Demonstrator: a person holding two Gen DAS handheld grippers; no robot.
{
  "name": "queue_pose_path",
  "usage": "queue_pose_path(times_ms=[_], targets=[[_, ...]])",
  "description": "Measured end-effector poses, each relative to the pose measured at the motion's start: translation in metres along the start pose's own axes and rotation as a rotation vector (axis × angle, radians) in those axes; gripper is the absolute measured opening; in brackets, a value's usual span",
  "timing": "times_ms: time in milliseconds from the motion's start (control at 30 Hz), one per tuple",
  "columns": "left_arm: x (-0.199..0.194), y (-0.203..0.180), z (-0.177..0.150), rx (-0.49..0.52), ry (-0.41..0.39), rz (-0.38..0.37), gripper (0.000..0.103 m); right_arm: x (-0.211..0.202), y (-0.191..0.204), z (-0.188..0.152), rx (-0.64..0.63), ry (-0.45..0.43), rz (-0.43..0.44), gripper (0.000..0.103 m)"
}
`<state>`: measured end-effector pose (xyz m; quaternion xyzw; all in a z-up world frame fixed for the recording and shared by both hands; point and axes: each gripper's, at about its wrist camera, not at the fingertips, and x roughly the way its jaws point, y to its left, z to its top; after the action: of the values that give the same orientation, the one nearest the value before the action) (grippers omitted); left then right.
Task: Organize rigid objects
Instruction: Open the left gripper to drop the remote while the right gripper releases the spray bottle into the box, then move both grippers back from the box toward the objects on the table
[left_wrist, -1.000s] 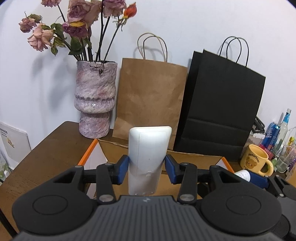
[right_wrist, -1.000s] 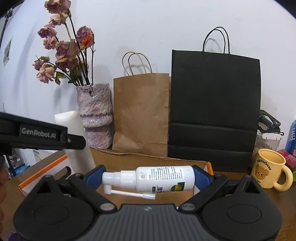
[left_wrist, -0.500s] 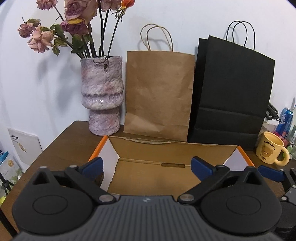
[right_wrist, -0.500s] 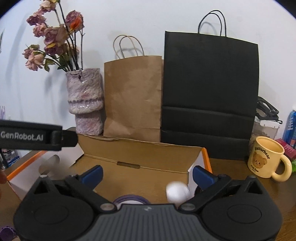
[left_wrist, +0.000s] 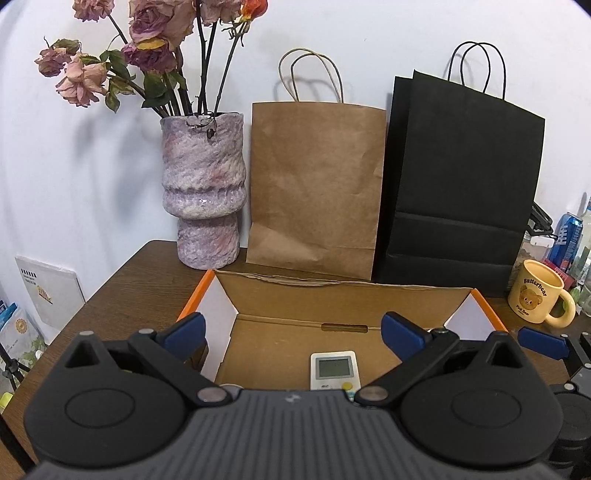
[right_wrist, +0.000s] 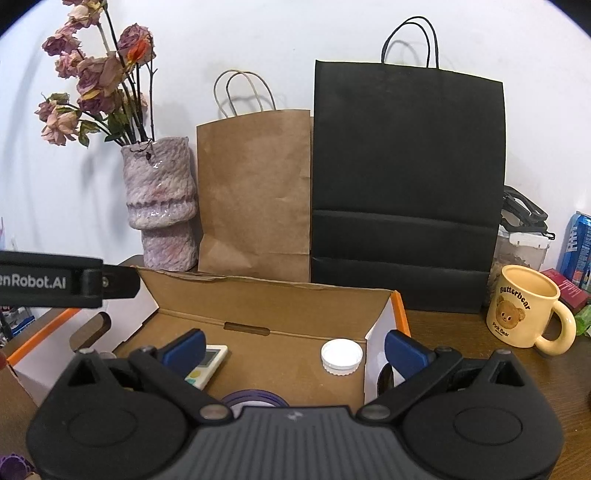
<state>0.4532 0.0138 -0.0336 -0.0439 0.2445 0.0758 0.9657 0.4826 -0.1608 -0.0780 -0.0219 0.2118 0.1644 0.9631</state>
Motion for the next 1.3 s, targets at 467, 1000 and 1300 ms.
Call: queue_pose_path(times_ms=[467,1000,1300], targets=[[-0.022,0.005,-0.006,-0.008,-0.018,-0.003,0.103,-0.023,-0.007,-0.007,0.003,-0.029,-0.008,0.103],[-0.059,0.009,-0.024,0.007,-0.028,-0.007,0.103,-0.068,-0.009,-0.026,0.019,-0.041,-0.012,0.103],[-0.084,0.007,-0.036,0.015,-0.037,-0.013,0.103,-0.096,-0.004,-0.035,0.008,-0.053,-0.003,0.103]])
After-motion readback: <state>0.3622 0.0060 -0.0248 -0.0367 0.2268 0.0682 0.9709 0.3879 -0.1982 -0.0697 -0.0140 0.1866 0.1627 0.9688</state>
